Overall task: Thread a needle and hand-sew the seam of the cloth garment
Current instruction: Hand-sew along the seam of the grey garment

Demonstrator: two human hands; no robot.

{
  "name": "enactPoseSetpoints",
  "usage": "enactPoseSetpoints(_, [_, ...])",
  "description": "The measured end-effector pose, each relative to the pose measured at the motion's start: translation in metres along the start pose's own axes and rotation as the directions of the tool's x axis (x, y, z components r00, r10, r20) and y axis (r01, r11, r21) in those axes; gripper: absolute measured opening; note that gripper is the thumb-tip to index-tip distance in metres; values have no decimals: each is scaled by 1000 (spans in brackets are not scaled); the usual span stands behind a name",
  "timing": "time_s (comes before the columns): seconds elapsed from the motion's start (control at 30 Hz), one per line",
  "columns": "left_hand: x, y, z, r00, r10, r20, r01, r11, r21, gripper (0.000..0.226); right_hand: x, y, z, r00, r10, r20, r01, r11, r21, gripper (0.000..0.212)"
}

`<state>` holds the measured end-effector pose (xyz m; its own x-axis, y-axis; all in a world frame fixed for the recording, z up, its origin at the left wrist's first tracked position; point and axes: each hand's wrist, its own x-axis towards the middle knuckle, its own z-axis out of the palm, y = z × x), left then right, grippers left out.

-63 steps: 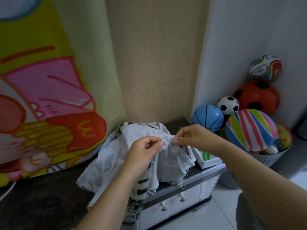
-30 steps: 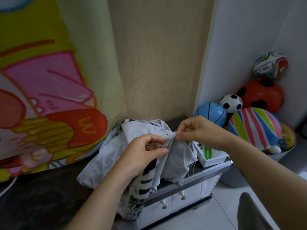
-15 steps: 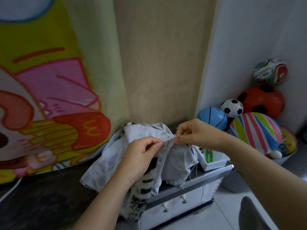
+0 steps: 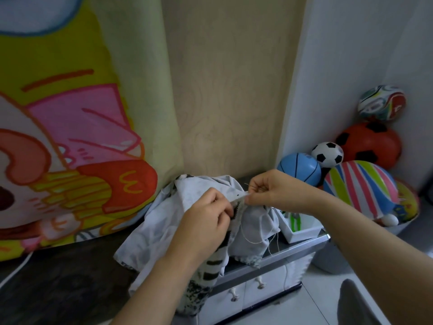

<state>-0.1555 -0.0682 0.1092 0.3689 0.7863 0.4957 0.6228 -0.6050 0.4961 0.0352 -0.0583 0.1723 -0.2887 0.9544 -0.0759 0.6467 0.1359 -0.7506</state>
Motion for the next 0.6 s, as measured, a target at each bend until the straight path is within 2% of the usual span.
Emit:
enactPoseSetpoints(0.07, [-4, 2, 5, 998, -47, -35, 48, 999, 26, 11, 1, 0, 3, 1000, -2, 7, 2, 1000, -11, 25])
enactPoseSetpoints(0.17, [-5, 10, 10, 992, -107, -66, 112, 990, 88, 41, 2, -2, 7, 1000, -16, 20, 16, 999, -28, 25])
enactPoseSetpoints(0.23, [-3, 14, 10, 988, -142, -69, 149, 981, 121, 46, 2, -4, 8, 999, -28, 21, 29, 999, -42, 26])
enactPoseSetpoints(0.43, [-2, 15, 8, 985, -150, -85, 157, 984, 84, 20, 3, -3, 5, 1000, -28, 4, 28, 999, -36, 36])
enactPoseSetpoints(0.6, [-3, 13, 4, 990, -137, -39, 136, 990, -28, 16, 2, 2, 2, 1000, -7, -1, 7, 999, -33, 28])
